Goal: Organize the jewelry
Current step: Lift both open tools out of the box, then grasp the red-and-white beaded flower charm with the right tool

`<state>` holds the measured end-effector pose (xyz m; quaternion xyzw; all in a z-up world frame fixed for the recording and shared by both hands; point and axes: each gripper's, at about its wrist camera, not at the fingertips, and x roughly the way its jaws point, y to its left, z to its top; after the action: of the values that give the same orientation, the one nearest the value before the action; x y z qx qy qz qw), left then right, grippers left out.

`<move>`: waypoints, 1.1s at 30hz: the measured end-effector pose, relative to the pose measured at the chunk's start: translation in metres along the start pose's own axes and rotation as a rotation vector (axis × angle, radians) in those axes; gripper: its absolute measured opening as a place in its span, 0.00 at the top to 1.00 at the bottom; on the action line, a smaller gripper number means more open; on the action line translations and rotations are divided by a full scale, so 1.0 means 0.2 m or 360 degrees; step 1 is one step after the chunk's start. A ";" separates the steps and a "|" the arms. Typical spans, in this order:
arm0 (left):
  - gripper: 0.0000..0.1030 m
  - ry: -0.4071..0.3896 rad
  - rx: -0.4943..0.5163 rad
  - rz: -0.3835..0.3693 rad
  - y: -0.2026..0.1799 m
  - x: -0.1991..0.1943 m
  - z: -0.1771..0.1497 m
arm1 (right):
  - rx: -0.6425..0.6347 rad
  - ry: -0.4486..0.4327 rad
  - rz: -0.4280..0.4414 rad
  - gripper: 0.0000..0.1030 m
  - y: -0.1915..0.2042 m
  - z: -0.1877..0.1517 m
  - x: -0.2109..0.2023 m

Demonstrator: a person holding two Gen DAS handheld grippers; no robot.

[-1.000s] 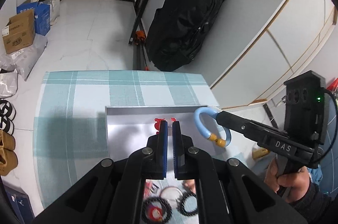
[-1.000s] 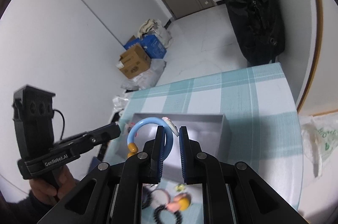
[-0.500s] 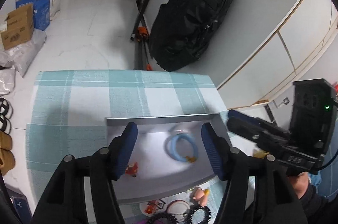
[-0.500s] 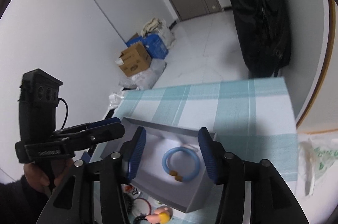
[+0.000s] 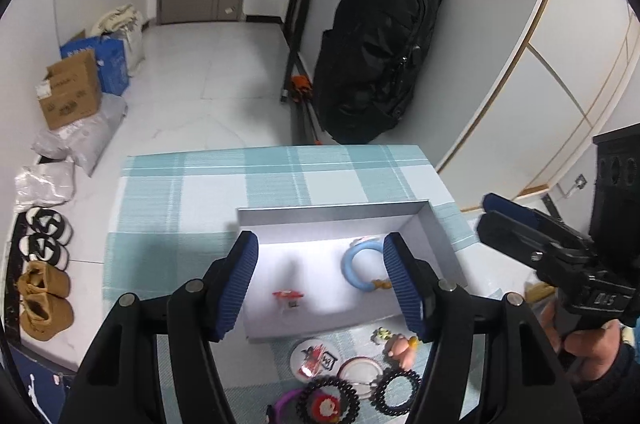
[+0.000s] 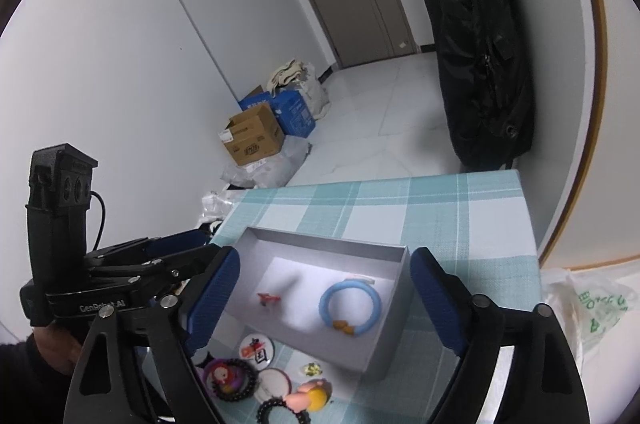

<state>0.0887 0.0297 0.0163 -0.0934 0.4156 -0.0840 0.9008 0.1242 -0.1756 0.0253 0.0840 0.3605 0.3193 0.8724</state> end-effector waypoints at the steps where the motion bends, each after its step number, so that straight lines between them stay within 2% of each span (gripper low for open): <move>1: 0.38 -0.0010 0.0000 0.0012 0.00 -0.01 -0.01 | 0.0002 -0.0015 -0.0003 0.10 0.01 -0.01 -0.02; 7: 0.36 -0.0105 -0.0002 0.0080 -0.01 -0.11 -0.07 | -0.0047 -0.0082 -0.0020 0.02 0.06 -0.06 -0.10; 11: 0.25 -0.0138 0.0002 0.0100 -0.01 -0.16 -0.12 | -0.0134 -0.0090 -0.0044 0.01 0.11 -0.10 -0.12; 14: 0.23 -0.0120 -0.0003 0.0132 0.02 -0.19 -0.17 | -0.0194 -0.0084 -0.0056 0.00 0.15 -0.15 -0.13; 25: 0.22 0.0015 -0.0207 0.0199 0.16 -0.23 -0.39 | -0.0290 0.0156 0.0045 0.00 0.29 -0.38 -0.02; 31: 0.22 0.0004 -0.0310 0.0191 0.20 -0.27 -0.41 | -0.0353 0.0301 0.0107 0.01 0.39 -0.47 0.10; 33: 0.22 -0.0013 -0.0285 0.0217 0.20 -0.27 -0.41 | -0.0361 0.0331 0.0110 0.06 0.41 -0.50 0.14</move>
<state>-0.0055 0.0722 -0.0046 -0.1452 0.4231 0.0154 0.8942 0.0316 -0.1028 -0.0325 -0.0363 0.4076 0.3946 0.8227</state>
